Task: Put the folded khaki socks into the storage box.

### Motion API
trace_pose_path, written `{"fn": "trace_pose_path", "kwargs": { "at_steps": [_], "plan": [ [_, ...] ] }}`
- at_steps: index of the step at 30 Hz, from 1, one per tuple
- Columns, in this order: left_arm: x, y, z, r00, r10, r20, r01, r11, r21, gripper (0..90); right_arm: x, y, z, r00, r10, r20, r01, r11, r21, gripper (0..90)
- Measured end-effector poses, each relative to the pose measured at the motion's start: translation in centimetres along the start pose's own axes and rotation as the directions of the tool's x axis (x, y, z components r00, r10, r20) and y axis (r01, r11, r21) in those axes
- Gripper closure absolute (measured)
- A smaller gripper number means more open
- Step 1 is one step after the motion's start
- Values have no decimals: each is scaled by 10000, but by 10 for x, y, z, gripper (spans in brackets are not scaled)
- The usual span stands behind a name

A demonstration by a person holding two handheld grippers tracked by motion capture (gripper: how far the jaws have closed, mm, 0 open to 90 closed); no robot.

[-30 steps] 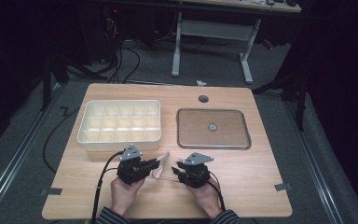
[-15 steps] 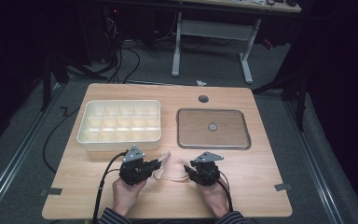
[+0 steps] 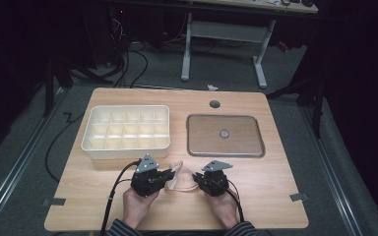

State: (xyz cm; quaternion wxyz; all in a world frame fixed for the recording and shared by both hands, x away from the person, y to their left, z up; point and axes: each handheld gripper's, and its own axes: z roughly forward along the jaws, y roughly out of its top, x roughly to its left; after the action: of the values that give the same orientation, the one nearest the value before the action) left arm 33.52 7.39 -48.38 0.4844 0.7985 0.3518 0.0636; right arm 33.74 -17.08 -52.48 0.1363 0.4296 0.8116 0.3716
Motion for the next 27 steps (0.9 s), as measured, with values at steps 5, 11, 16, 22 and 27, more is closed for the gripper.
{"fn": "trace_pose_path", "kwargs": {
  "at_steps": [5, 11, 16, 22, 27],
  "plan": [
    [-3, 1, 6, 9998, 171, -43, -170, 9997, 156, 834, 2, 2, 2, 9999, -39, -126, 39, 10000, 26, 843],
    [-5, 0, 15, 9992, 269, -289, -258, 9989, 386, 830, 3, 4, 5, 9997, -61, -246, 62, 10000, 19, 843],
    [-5, -2, 22, 9982, 407, -448, -378, 9973, 626, 837, 1, 4, 6, 9995, -21, -321, 22, 10000, 25, 842],
    [-4, -3, 28, 9977, 545, -400, -506, 9944, 926, 847, 0, 4, 7, 9994, 39, -358, -36, 10000, 73, 842],
    [-6, -4, 34, 9980, 488, -412, -449, 9950, 893, 843, 0, 4, 8, 9993, 14, -380, -11, 10000, 61, 840]
  ]
}}
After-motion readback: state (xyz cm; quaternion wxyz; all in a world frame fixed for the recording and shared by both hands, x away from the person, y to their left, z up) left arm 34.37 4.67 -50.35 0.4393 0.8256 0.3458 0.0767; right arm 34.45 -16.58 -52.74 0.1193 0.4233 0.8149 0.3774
